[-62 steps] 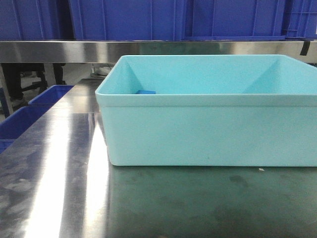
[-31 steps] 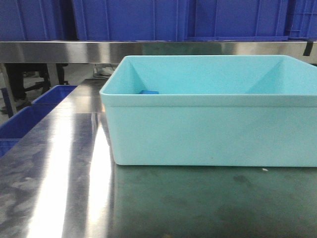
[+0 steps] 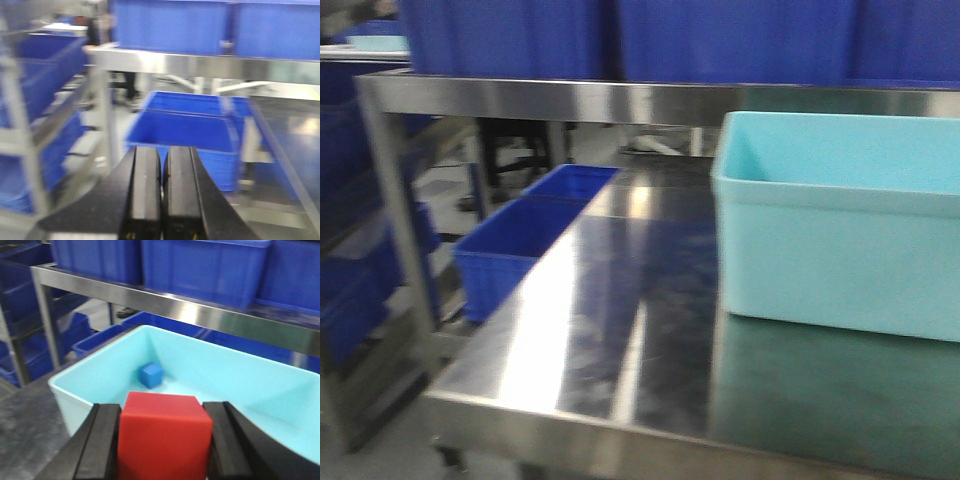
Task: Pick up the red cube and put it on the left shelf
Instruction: 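Drive the base away from the table across the room, holding the cube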
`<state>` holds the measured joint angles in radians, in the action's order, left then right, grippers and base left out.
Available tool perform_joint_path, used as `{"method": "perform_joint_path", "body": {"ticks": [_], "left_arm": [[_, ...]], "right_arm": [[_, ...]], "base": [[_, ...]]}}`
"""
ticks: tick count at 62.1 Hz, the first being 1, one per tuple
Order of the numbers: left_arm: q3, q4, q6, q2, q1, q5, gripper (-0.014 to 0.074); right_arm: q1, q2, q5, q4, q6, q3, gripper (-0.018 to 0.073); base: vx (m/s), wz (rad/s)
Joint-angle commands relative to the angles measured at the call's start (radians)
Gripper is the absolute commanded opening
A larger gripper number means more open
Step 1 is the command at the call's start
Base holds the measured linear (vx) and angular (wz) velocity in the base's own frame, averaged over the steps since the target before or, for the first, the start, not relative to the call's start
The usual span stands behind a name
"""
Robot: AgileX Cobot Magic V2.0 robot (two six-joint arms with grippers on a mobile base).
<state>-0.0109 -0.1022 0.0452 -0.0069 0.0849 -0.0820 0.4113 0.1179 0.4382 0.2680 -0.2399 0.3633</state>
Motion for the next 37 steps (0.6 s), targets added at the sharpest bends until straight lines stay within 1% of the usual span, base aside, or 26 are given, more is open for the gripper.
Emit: {"method": "perform_joint_path", "body": {"ticks": [1,14,16,37], "left_arm": [[-0.024,-0.001,-0.005,-0.012,0.005,0.088,0.0102],[-0.024,-0.001,-0.005,-0.012,0.005,0.088,0.0102],[-0.024,-0.001,-0.005,-0.012,0.005,0.088,0.0102],[-0.024,-0.001,-0.005,-0.012,0.005,0.088,0.0101]], "right_arm": [[-0.006,0.011,-0.086,0.024,0.007,0.025,0.0139],[-0.006,0.011,-0.086,0.024,0.007,0.025,0.0139],[-0.006,0.011,-0.086,0.024,0.007,0.025,0.0139],[-0.006,0.011,-0.086,0.024,0.007,0.025,0.0139]], "base": [[-0.09,0.54],[-0.09,0.63],[-0.04,1.15],[-0.11,0.81]]}}
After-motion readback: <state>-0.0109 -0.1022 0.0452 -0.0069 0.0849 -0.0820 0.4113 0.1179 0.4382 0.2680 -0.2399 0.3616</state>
